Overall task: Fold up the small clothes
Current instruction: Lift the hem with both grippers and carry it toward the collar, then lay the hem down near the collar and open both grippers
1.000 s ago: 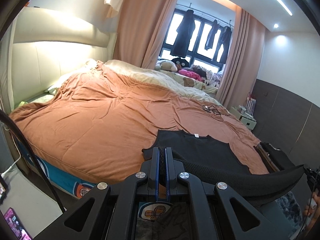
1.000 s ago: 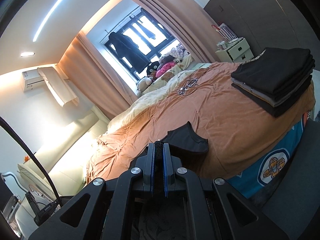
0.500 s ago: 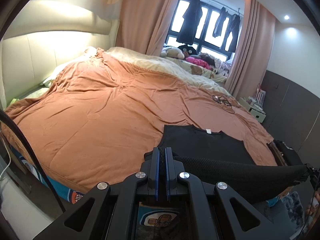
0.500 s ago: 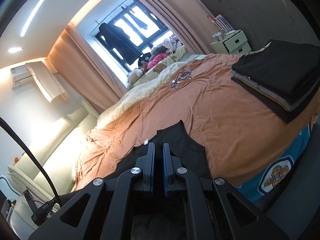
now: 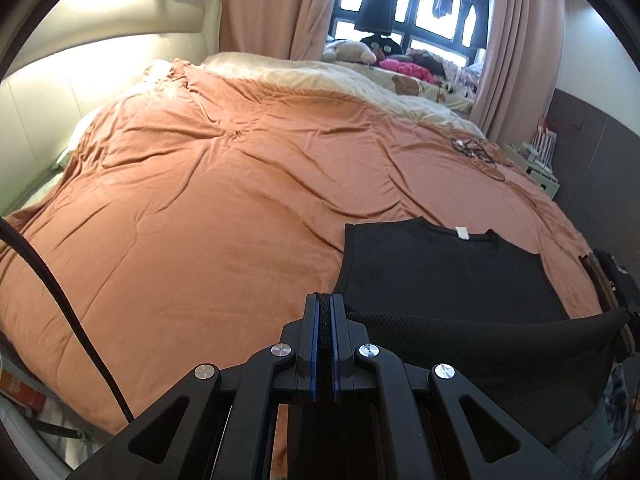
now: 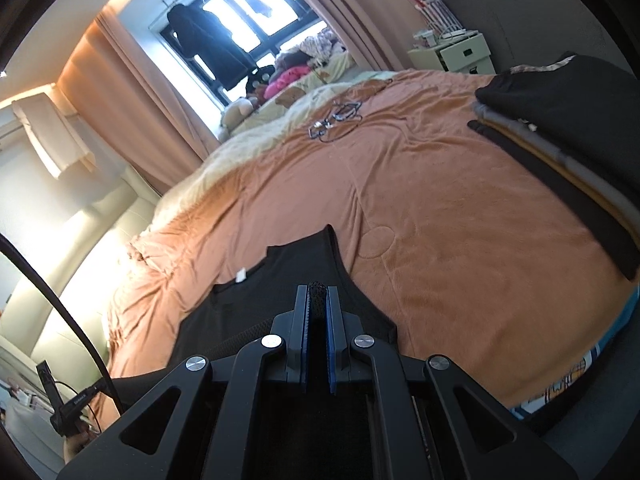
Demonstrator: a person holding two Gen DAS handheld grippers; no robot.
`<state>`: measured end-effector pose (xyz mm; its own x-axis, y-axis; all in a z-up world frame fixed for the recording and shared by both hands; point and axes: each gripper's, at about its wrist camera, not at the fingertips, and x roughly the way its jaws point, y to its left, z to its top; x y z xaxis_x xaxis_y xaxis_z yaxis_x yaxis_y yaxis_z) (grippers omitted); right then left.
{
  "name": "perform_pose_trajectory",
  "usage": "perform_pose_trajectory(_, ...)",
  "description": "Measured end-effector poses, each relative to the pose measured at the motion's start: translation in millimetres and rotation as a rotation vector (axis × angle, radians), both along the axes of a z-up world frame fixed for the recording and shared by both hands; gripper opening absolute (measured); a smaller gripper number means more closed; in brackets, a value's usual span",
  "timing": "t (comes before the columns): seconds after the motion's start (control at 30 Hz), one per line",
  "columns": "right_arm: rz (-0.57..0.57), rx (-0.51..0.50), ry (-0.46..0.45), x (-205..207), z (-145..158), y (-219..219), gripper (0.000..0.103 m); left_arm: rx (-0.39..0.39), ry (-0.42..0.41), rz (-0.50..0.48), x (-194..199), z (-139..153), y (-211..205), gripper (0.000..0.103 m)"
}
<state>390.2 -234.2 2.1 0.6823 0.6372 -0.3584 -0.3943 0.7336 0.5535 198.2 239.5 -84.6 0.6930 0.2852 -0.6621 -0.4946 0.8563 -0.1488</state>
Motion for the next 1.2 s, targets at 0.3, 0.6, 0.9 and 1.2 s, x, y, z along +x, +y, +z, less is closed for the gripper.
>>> perform_pose_trajectory(0.3, 0.023, -0.084, 0.031, 54.4, 6.6, 43.1, 0.003, 0.015, 0.081, -0.008, 56.4, -24.7, 30.0, 0.005)
perform_pose_trajectory(0.6, 0.018, -0.141, 0.059, 92.6, 10.4, 69.7, 0.003, 0.039, 0.165, -0.049, 104.4, -41.1, 48.9, 0.005)
perform_pose_trajectory(0.9, -0.051, -0.183, 0.229, 111.8, 1.0, 82.8, 0.014, -0.009, 0.241, -0.03, 119.7, -53.9, 64.8, 0.048)
perform_pose_trajectory(1.2, -0.012, -0.296, 0.132, 73.6, 28.4, 76.6, 0.074, 0.046, 0.24, -0.107, 105.8, -36.8, 48.1, 0.076)
